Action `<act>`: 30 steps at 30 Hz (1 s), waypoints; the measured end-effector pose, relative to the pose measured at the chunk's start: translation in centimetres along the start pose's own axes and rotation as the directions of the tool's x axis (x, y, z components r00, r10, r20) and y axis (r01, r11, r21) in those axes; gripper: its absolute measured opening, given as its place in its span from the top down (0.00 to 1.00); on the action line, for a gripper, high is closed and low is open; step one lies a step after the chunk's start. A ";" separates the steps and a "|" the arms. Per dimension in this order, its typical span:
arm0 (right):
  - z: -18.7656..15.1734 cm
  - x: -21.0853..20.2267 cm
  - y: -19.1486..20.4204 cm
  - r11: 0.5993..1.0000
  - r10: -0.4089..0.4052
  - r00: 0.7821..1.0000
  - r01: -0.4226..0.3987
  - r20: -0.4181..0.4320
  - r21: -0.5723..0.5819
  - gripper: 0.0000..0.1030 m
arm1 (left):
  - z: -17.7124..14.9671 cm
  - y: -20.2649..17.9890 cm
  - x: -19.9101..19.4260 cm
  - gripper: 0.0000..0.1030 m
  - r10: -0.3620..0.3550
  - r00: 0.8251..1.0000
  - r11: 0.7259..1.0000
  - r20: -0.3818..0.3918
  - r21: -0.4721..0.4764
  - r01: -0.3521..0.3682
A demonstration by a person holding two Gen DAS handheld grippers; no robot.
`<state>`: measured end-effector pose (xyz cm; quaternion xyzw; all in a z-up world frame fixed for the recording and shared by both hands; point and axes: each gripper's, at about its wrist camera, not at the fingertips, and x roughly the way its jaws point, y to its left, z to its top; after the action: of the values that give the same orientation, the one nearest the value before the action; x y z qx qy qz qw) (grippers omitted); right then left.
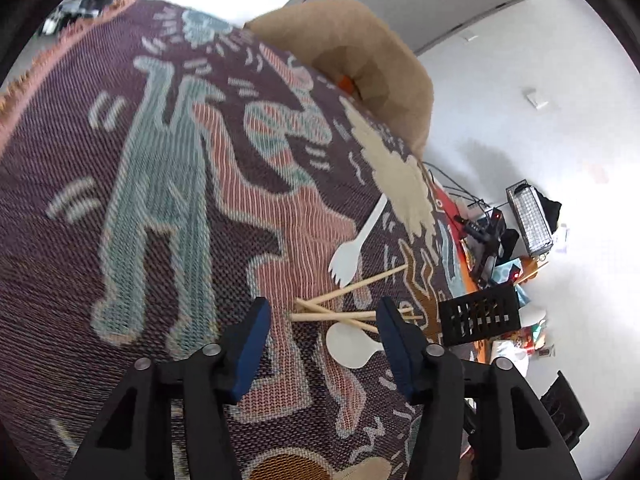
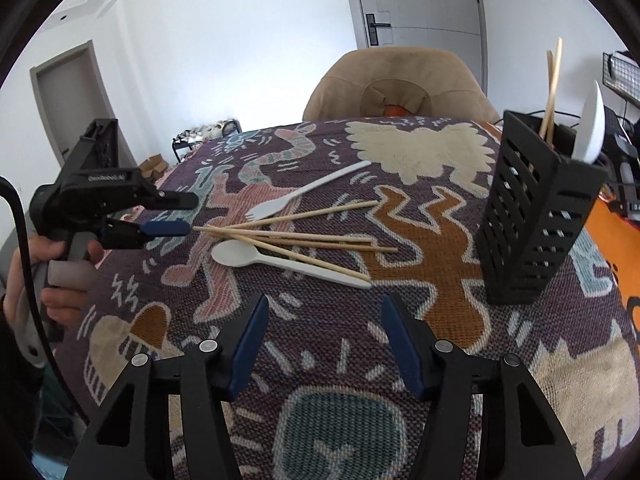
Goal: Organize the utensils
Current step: 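Lower the right gripper onto the white spoon and close on it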
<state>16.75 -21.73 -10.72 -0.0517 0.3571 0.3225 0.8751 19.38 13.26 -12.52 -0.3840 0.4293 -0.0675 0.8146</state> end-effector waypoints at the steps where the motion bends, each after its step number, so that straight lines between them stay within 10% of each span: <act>1: -0.1 0.0 -0.1 1.000 0.000 1.000 0.000 -0.001 0.003 0.42 | -0.1 0.1 0.4 0.52 0.006 1.000 1.000 -0.009 -0.005 -0.006; 12: -0.6 0.3 0.1 1.000 0.007 1.000 -0.007 -0.008 0.004 0.42 | -0.4 1.0 2.0 0.83 0.001 1.000 0.997 0.008 -0.079 0.000; 30: 1.8 3.1 6.3 0.982 0.033 0.998 -0.041 -0.047 -0.183 0.46 | 0.3 -1.5 -7.0 0.93 -0.008 0.984 0.999 0.181 0.045 0.000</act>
<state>15.71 -14.57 -10.61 -0.1328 0.3457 0.3692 0.8524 15.55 15.42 -6.86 -0.3710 0.3512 -0.0439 0.8585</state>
